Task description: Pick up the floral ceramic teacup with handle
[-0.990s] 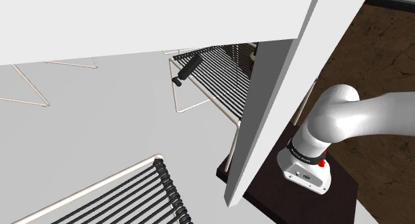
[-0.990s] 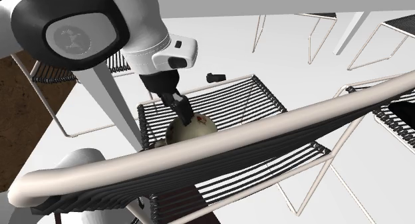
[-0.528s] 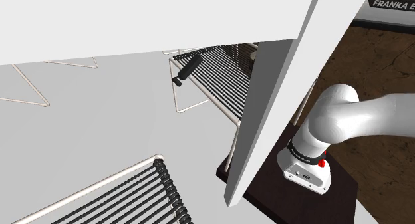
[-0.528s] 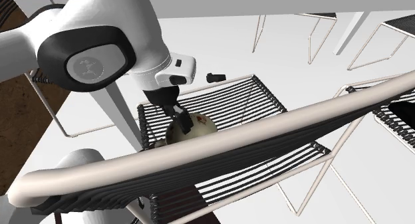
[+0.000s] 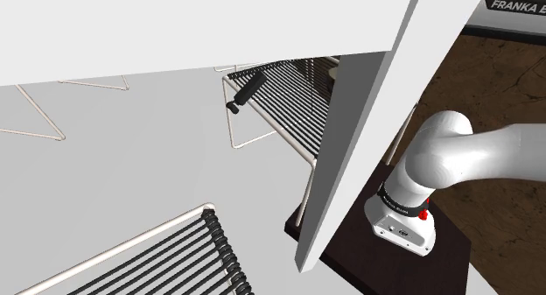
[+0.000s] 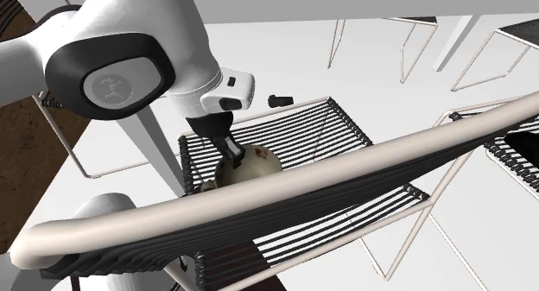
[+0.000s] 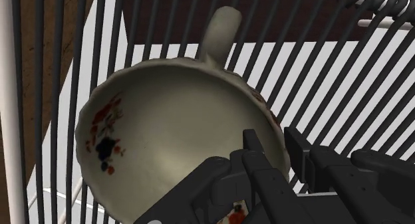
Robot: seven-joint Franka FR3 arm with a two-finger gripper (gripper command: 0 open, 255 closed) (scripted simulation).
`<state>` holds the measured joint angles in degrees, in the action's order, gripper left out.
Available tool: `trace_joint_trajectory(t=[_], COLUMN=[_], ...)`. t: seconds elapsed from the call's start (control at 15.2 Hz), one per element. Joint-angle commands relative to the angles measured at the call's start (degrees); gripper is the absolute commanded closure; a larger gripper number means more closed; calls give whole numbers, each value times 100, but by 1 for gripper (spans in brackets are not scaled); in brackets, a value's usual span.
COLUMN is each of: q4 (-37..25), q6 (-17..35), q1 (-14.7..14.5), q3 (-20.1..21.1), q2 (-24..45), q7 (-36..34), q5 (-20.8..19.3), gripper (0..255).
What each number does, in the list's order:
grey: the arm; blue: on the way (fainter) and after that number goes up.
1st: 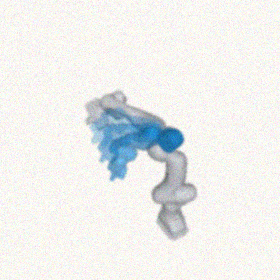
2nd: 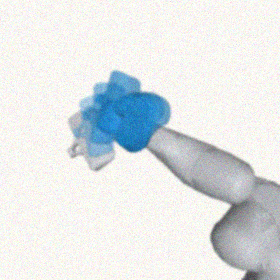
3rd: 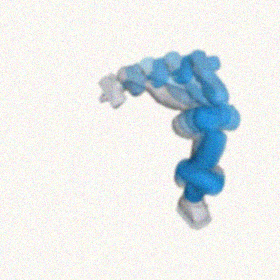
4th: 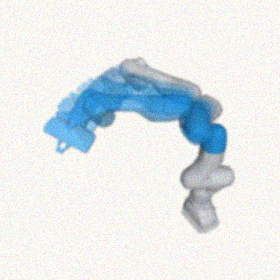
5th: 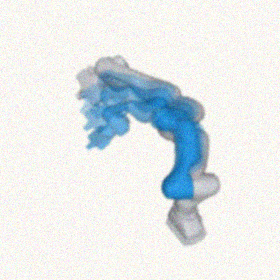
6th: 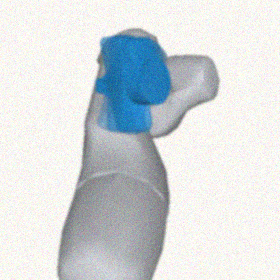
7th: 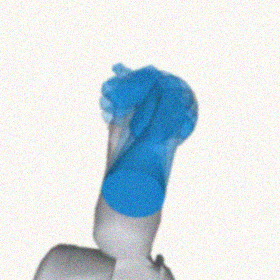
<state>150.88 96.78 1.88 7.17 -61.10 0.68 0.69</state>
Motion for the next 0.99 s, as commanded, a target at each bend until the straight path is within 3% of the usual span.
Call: trace_joint_trajectory(t=[0.0, 0.92], q4=[-31, -1237], q6=[-5, -817], q1=[27, 219], q3=[4, -5], q2=[6, 384], q7=[-1, 148], q5=[-2, -16], gripper=[255, 255])
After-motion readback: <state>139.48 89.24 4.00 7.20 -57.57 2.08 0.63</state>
